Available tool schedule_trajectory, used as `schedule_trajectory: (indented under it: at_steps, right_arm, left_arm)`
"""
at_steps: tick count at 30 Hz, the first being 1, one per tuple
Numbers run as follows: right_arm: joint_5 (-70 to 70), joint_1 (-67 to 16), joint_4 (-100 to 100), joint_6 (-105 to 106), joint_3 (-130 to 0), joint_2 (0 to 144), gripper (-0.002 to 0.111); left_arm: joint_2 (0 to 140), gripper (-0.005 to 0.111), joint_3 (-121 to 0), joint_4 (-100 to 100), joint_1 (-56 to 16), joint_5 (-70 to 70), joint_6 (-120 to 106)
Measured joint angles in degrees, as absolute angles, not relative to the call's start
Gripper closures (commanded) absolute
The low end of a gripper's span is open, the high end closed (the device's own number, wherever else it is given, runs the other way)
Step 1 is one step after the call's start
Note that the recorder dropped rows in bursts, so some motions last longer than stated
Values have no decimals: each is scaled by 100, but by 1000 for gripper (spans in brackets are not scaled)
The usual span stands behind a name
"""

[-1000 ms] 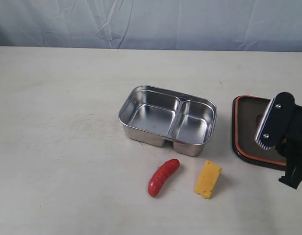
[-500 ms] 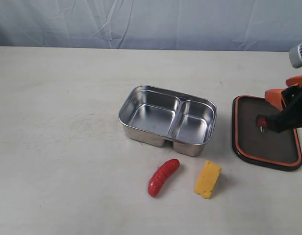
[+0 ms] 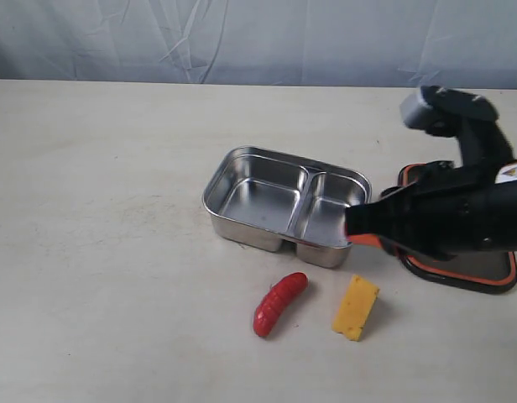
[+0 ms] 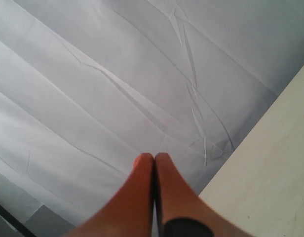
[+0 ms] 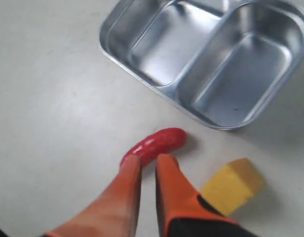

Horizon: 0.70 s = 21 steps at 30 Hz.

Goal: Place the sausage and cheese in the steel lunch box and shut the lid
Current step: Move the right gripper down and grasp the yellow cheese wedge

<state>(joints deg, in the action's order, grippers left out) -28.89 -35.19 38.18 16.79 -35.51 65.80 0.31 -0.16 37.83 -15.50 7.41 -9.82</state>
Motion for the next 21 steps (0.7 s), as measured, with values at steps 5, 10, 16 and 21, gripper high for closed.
schedule_trajectory:
  at_steps: [5,10,16,21]
  right_arm:
    - [-2527,-4485,4021,1678,-3867,7454,96]
    - [-2960,-5077,3172,1336,-4727,8382,96]
    - [-4409,-5139,1272,-267,-5520,8975,96]
    - [-5026,-5139,-186,-2312,-5516,9000,96]
  left_arm:
    - [31,107,-16,3783,-1550,741,-982]
    - [31,107,-16,3783,-1550,741,-982]
    - [31,107,-16,3783,-1550,741,-982]
    - [31,107,-16,3783,-1550,741,-982]
